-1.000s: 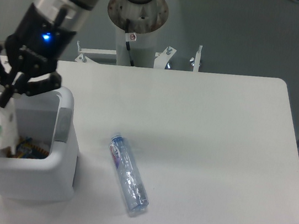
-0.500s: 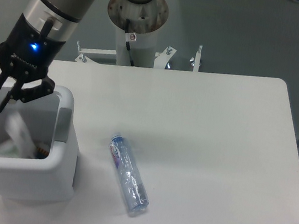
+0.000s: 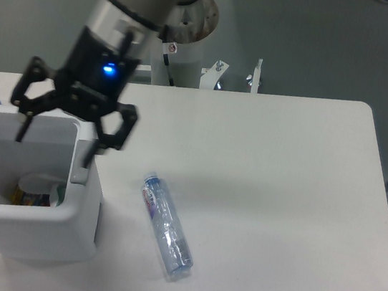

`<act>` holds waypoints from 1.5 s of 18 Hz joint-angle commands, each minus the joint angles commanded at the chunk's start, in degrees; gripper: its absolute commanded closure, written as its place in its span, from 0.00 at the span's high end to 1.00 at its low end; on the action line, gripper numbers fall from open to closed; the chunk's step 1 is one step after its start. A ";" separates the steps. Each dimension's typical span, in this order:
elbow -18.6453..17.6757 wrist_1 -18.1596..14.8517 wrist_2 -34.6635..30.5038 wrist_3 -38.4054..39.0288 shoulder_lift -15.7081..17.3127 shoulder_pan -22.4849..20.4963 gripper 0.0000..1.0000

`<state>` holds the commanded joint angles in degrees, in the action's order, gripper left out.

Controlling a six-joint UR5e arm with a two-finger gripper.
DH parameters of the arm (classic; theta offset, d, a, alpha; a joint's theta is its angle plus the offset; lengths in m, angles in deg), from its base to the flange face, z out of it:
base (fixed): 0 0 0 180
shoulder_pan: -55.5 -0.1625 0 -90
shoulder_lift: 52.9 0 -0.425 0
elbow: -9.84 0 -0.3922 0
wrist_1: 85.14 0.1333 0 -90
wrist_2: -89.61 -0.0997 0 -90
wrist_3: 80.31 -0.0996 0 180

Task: Place the trash in the trash can
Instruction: 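Move the open gripper back over the clear water bottle, then lower the gripper around the water bottle and close on it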

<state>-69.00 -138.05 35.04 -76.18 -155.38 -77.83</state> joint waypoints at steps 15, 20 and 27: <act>0.00 0.09 -23.90 -3.95 -12.65 -3.52 1.00; -1.49 -0.18 -25.93 -3.96 -16.70 -3.17 1.00; -2.11 0.17 -27.69 -3.61 -21.80 -0.45 1.00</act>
<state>-71.11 -137.88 7.35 -79.79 -177.18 -78.28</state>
